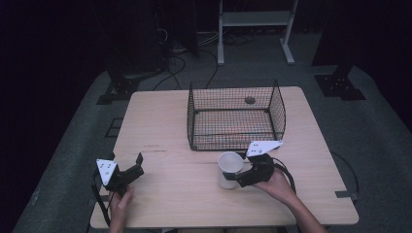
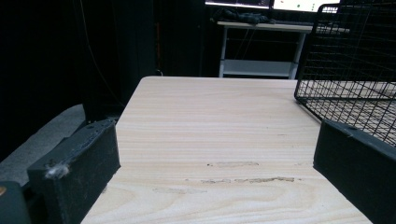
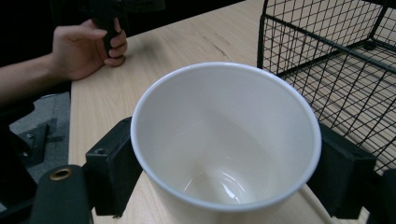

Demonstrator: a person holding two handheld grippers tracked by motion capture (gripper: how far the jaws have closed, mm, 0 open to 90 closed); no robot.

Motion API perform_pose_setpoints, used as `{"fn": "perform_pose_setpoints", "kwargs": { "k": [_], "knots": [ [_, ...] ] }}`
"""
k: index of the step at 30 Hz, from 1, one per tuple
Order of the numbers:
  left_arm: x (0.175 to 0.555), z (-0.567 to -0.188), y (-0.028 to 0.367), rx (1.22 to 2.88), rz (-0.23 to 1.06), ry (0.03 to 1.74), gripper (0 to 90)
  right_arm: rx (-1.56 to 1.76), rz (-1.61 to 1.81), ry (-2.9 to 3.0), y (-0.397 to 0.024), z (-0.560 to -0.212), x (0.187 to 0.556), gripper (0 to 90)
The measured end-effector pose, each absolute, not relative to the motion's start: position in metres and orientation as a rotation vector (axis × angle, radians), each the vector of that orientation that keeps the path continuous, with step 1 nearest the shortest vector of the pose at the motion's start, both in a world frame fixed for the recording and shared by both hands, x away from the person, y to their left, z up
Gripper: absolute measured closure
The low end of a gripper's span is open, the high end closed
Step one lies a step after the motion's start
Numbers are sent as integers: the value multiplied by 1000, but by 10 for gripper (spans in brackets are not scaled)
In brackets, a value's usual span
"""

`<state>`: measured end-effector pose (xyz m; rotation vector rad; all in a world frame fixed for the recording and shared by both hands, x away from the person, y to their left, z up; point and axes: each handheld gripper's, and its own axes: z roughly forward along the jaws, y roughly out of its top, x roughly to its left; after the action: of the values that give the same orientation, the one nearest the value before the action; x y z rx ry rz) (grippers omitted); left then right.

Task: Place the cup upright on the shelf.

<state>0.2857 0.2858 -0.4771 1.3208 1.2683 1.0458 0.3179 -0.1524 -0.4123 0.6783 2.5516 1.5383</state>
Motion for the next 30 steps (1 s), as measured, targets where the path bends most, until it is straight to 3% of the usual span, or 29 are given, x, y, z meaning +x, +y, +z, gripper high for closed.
{"fn": "perform_pose_setpoints", "kwargs": {
  "k": [30],
  "knots": [
    [286,-477,286,1319,1045,1266,0,629,1607,2541,-154,-347,363,195]
  ]
}}
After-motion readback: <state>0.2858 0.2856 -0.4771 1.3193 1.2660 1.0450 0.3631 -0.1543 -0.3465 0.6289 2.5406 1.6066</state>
